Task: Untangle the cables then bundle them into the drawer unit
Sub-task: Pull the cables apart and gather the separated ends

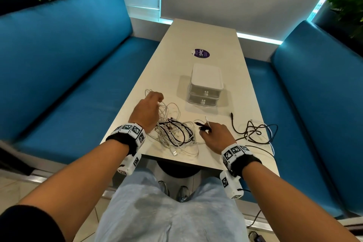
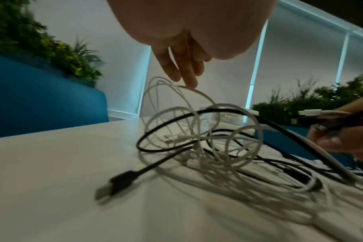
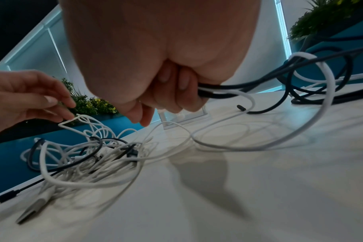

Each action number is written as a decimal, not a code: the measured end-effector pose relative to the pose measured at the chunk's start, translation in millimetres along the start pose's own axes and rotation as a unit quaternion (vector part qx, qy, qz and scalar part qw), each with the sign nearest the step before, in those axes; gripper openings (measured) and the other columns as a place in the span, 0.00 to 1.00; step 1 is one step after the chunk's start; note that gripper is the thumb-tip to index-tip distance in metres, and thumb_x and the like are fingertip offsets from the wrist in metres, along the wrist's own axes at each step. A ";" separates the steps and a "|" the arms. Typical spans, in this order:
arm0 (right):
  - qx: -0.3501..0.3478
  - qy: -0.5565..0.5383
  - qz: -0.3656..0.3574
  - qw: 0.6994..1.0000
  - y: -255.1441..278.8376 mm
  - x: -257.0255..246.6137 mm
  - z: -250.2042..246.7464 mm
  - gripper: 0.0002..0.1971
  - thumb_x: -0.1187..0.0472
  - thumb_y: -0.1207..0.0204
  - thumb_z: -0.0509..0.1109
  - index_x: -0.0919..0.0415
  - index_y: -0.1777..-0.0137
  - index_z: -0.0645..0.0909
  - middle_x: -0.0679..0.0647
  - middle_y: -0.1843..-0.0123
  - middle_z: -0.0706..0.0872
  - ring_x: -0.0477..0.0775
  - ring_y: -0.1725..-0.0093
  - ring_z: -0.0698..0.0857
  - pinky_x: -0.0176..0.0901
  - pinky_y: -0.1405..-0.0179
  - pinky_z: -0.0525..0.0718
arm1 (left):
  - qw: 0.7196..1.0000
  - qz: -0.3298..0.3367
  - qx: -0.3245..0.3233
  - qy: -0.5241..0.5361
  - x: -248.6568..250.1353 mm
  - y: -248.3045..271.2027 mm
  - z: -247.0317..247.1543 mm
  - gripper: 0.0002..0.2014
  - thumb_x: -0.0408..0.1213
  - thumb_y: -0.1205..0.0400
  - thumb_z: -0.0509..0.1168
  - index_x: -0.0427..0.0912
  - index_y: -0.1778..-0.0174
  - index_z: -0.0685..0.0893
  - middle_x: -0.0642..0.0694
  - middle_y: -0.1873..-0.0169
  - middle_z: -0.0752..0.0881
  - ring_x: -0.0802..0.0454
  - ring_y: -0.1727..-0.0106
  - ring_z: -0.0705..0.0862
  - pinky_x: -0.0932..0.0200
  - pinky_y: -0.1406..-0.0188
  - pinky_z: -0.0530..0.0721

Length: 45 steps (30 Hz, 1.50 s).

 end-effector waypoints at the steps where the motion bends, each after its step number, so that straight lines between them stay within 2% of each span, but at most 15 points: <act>1: 0.000 -0.004 -0.003 1.000 0.1 -2.5 0.2 0.14 0.46 0.22 0.65 0.51 0.42 0.85 0.51 0.56 0.88 0.56 0.51 0.84 0.47 0.54 0.81 | 1.000 -0.019 0.002 -0.019 -6.3 0.8 -3.7 0.17 0.20 0.21 0.57 0.42 0.41 0.77 0.44 0.42 0.81 0.39 0.54 0.81 0.44 0.54 0.81; 5: 0.001 -0.027 -0.013 1.000 2.4 -17.2 -0.7 0.12 0.45 0.22 0.65 0.48 0.47 0.85 0.48 0.63 0.84 0.53 0.59 0.82 0.43 0.61 0.74 | 0.991 -0.106 -0.025 -0.076 -37.9 16.5 -5.3 0.18 0.20 0.24 0.57 0.42 0.41 0.75 0.45 0.44 0.78 0.43 0.52 0.77 0.48 0.48 0.76; 9: -0.008 -0.063 -0.043 0.997 5.1 -38.0 -0.1 0.05 0.47 0.23 0.66 0.44 0.58 0.81 0.49 0.67 0.86 0.53 0.62 0.84 0.46 0.61 0.81 | 0.960 -0.169 -0.173 -0.140 -63.2 33.9 16.6 0.10 0.41 0.15 0.56 0.46 0.42 0.78 0.45 0.45 0.82 0.42 0.44 0.79 0.46 0.42 0.78; 13: -0.002 -0.071 -0.071 0.995 7.3 -59.0 -0.8 0.06 0.47 0.23 0.67 0.45 0.59 0.80 0.45 0.68 0.82 0.53 0.62 0.82 0.46 0.61 0.79 | 0.966 -0.178 -0.168 -0.088 -61.8 33.9 18.8 0.17 0.49 0.11 0.48 0.44 0.51 0.78 0.41 0.54 0.85 0.41 0.55 0.81 0.49 0.56 0.79; 18: 0.018 -0.052 -0.129 0.990 12.1 -81.6 -0.4 0.15 0.38 0.27 0.69 0.46 0.49 0.84 0.41 0.70 0.78 0.41 0.67 0.78 0.40 0.66 0.73 | 0.949 -0.245 -0.177 0.085 -60.7 33.1 23.3 0.14 0.42 0.14 0.52 0.47 0.37 0.77 0.41 0.48 0.86 0.44 0.52 0.87 0.50 0.48 0.84; 22: -0.014 0.038 -0.109 0.993 7.9 -79.3 14.0 0.19 0.36 0.28 0.67 0.46 0.44 0.82 0.48 0.55 0.87 0.54 0.52 0.84 0.48 0.55 0.83 | 0.940 -0.205 -0.258 0.085 -46.3 35.8 30.3 0.22 0.41 0.18 0.64 0.47 0.28 0.72 0.46 0.39 0.81 0.46 0.47 0.83 0.56 0.56 0.80; 25: -0.011 0.071 -0.078 0.994 6.1 -74.0 14.9 0.15 0.42 0.23 0.65 0.50 0.44 0.81 0.55 0.50 0.88 0.59 0.46 0.84 0.50 0.53 0.83 | 0.942 -0.196 -0.259 0.083 -47.7 35.7 30.7 0.20 0.41 0.15 0.58 0.47 0.25 0.72 0.43 0.32 0.81 0.44 0.38 0.82 0.54 0.43 0.78; 27: -0.001 0.085 -0.059 0.995 4.6 -70.6 10.9 0.15 0.45 0.20 0.64 0.53 0.43 0.80 0.57 0.47 0.87 0.62 0.44 0.84 0.51 0.52 0.83 | 0.940 -0.218 -0.240 0.108 -49.1 35.9 26.4 0.18 0.42 0.14 0.53 0.49 0.27 0.74 0.41 0.33 0.82 0.43 0.38 0.83 0.49 0.37 0.80; 30: 0.014 0.077 -0.024 0.997 -0.2 -65.4 1.5 0.16 0.46 0.18 0.61 0.56 0.40 0.78 0.59 0.47 0.86 0.65 0.45 0.84 0.53 0.51 0.83 | 0.926 -0.241 -0.236 0.171 -45.1 38.1 26.2 0.20 0.40 0.15 0.54 0.50 0.26 0.69 0.43 0.37 0.82 0.42 0.45 0.87 0.41 0.46 0.89; 33: 0.024 0.068 -0.009 0.997 -5.1 -65.0 -2.3 0.17 0.44 0.19 0.60 0.56 0.41 0.78 0.58 0.48 0.86 0.64 0.48 0.84 0.53 0.52 0.84 | 0.930 -0.199 -0.301 0.071 -37.8 41.8 32.8 0.39 0.39 0.23 0.68 0.49 0.18 0.57 0.43 0.29 0.71 0.41 0.39 0.83 0.46 0.44 0.86; 35: 0.025 0.077 -0.012 0.997 -6.0 -66.9 -2.0 0.18 0.44 0.19 0.60 0.56 0.42 0.78 0.58 0.48 0.86 0.64 0.48 0.84 0.54 0.52 0.84 | 0.933 -0.149 -0.328 -0.021 -31.2 45.0 39.1 0.51 0.35 0.29 0.72 0.49 0.15 0.46 0.40 0.25 0.63 0.39 0.36 0.81 0.49 0.44 0.86; 37: 0.026 0.086 -0.012 0.996 -5.3 -68.5 -1.5 0.18 0.43 0.19 0.60 0.57 0.42 0.78 0.58 0.48 0.85 0.64 0.49 0.85 0.53 0.52 0.84 | 0.933 -0.146 -0.327 -0.034 -27.2 48.6 42.8 0.55 0.28 0.28 0.70 0.48 0.14 0.39 0.39 0.24 0.58 0.38 0.36 0.81 0.53 0.49 0.87; 39: 0.029 0.094 -0.013 0.995 -4.8 -68.7 -1.4 0.18 0.43 0.18 0.60 0.57 0.42 0.78 0.58 0.49 0.85 0.64 0.49 0.85 0.52 0.53 0.84 | 0.938 -0.147 -0.311 -0.045 -22.5 47.8 41.2 0.54 0.23 0.27 0.66 0.48 0.14 0.36 0.39 0.24 0.58 0.37 0.35 0.80 0.55 0.47 0.85; 42: 0.033 0.104 -0.011 0.994 -6.0 -65.5 -2.3 0.17 0.45 0.18 0.61 0.57 0.42 0.78 0.58 0.49 0.85 0.64 0.49 0.85 0.52 0.54 0.83 | 0.954 -0.105 -0.280 0.004 -9.1 40.9 34.0 0.53 0.22 0.27 0.65 0.50 0.14 0.39 0.44 0.22 0.54 0.41 0.41 0.83 0.52 0.42 0.85; 45: 0.032 0.109 0.005 0.994 -8.9 -62.0 -3.5 0.15 0.47 0.19 0.61 0.56 0.43 0.78 0.58 0.49 0.86 0.64 0.50 0.85 0.51 0.54 0.83 | 0.971 -0.020 -0.229 0.070 18.0 28.4 16.0 0.41 0.23 0.25 0.65 0.49 0.17 0.57 0.50 0.22 0.58 0.54 0.59 0.84 0.60 0.55 0.84</act>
Point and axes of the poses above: each hand's wrist, its own y-axis away from the middle knuckle, its own z-axis out of the palm, x = y × z, the point moved 5 cm from there along -y, towards the middle knuckle
